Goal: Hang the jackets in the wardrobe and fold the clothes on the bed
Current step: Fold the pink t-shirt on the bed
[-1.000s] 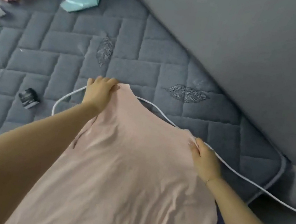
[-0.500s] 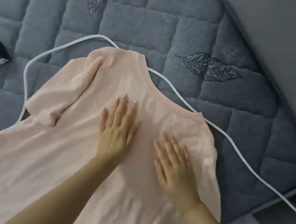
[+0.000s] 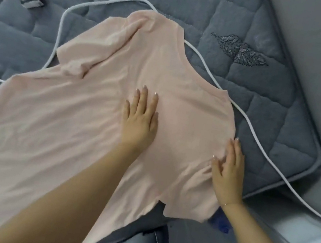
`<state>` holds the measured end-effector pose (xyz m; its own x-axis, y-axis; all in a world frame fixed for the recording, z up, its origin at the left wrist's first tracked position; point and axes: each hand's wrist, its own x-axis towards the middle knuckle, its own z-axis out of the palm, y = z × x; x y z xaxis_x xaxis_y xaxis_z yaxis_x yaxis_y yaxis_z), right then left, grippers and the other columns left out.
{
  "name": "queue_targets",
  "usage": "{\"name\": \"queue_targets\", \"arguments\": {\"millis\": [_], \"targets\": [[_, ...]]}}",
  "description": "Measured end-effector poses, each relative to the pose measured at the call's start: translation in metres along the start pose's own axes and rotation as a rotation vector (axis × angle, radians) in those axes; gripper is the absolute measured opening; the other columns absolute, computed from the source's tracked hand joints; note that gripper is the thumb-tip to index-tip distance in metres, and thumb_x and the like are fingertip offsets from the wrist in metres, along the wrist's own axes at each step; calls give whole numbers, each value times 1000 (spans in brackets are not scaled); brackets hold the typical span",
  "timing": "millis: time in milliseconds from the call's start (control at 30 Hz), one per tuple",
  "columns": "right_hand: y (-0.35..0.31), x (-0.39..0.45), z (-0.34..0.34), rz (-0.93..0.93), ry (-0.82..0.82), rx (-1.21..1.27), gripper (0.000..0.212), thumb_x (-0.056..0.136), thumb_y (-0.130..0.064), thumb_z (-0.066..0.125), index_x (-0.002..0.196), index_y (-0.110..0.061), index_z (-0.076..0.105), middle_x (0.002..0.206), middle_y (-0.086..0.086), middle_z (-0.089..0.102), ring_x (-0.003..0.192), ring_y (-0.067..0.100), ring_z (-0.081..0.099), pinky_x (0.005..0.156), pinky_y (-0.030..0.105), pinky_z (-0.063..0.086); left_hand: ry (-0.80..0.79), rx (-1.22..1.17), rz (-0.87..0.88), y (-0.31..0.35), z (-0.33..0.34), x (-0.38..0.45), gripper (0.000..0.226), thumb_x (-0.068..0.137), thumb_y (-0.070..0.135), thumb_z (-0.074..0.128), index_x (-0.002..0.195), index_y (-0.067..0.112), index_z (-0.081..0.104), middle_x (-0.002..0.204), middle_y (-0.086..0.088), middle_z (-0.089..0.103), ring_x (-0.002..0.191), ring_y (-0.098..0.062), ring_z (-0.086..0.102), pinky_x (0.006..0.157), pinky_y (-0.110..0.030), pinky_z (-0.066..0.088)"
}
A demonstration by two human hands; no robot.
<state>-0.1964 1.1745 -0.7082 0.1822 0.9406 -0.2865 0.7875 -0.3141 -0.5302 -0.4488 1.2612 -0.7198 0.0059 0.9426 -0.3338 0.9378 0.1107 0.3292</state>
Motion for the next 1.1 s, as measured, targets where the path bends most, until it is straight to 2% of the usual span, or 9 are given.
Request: {"name": "queue_targets", "arguments": {"millis": [200,400,567,633,700,767,867,967,1100], "targets": [[0,-82,0,395,113,399,53,82,-16,76,127,-13,49,107,6,51,94,20,53,84,30,45,-140,-30,53,-4,39,-144,56,105,31,31,156,25,11,164,-5,-6,151,-23,-9,121,-49,-1],[24,-98,3,553,-126,425,24,88,-30,70,91,-9,60,83,0,61,75,15,56,58,24,42,-84,-27,60,-13,72,-217,58,103,35,41,155,26,19,164,-7,1,151,-27,-1,121,-50,2],[48,-108,-24,563,-183,274,39,94,-36,61,70,-7,54,71,6,52,71,19,47,55,30,30,-92,-95,-127,-20,62,-244,66,98,31,50,155,30,17,164,-4,-7,151,-24,-11,121,-48,-6],[51,-107,-35,560,-276,284,43,96,-36,58,65,-8,48,70,6,48,73,19,43,57,31,28,-47,-348,-191,-14,55,-252,57,93,20,59,147,25,41,164,-4,7,152,-22,-1,120,-47,6],[49,-101,-43,494,-349,289,44,95,-33,59,75,5,56,78,8,53,77,19,46,65,30,33,88,-785,-366,-1,45,-262,36,89,8,64,122,22,64,153,-2,38,145,-21,28,111,-41,33],[46,-90,-48,470,-339,332,39,93,-30,63,94,9,58,90,10,58,84,20,52,76,33,43,248,-1196,-748,17,42,-272,28,90,8,65,113,24,63,132,3,56,125,-18,51,96,-30,45],[36,-62,-52,570,-186,520,29,90,-19,68,112,-10,52,112,15,62,96,23,60,86,36,52,453,-1709,-1319,38,41,-273,56,92,12,66,140,16,39,139,-8,51,119,-16,54,97,-29,43],[28,-24,-55,618,-128,729,50,90,-17,68,133,-7,46,119,14,61,91,17,63,74,25,53,701,-1864,-1515,44,40,-261,79,91,16,69,151,16,18,144,-8,44,131,-17,47,106,-33,41],[8,7,-54,580,-456,751,29,89,-24,70,115,-12,64,115,7,69,95,14,68,75,23,53,787,-2018,-1559,38,42,-249,59,95,30,64,146,15,38,141,-1,51,127,-12,50,101,-22,42]]}}
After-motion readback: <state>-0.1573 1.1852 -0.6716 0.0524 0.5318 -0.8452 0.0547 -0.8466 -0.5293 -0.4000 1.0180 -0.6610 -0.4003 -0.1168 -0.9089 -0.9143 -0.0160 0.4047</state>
